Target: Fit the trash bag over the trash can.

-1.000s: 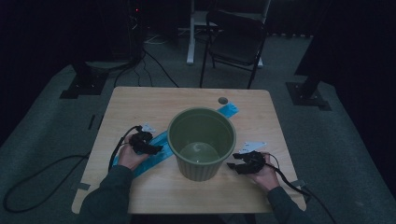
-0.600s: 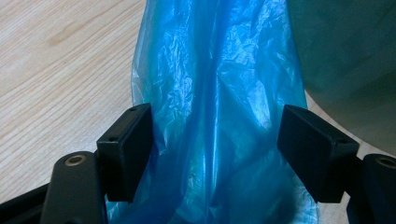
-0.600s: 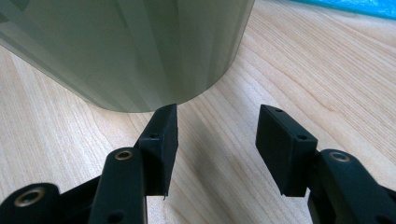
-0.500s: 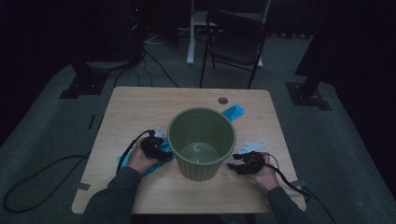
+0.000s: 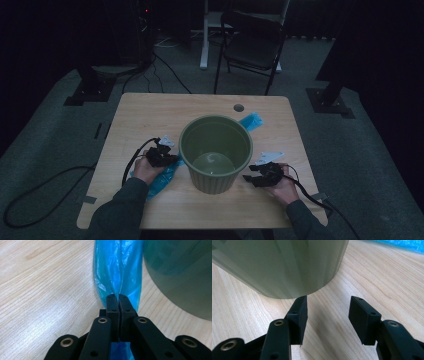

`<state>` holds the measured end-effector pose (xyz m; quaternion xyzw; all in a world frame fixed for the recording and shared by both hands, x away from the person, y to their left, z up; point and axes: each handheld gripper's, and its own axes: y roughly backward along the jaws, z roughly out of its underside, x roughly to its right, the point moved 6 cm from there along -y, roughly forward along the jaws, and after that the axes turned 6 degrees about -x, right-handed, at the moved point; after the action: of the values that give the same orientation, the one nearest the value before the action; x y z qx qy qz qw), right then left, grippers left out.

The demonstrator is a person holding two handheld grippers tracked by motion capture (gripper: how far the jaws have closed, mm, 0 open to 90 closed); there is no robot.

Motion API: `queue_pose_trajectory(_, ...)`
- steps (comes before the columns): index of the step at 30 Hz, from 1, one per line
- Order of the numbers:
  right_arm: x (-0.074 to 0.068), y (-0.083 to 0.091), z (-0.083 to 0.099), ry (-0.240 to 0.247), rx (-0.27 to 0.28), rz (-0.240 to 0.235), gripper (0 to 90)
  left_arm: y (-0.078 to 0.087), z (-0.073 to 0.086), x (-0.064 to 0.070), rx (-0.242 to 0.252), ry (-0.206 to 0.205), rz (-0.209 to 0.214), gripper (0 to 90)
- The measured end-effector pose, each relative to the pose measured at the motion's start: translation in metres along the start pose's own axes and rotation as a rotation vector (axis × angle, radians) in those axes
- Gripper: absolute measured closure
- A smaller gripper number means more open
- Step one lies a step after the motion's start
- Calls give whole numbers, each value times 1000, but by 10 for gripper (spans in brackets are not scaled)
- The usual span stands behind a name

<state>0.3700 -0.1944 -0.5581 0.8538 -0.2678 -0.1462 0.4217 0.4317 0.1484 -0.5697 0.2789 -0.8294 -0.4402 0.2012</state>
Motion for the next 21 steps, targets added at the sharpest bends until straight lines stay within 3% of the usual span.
queue_pose_trajectory(5, 0, 3, -2, -4, 23, -8, 493, 17, -6, -2, 79, 14, 21, 892)
queue_pose_trajectory(21, -1, 12, -9, -1, 76, -21, 517, 72, -28, -5, 238, 6, 33, 894)
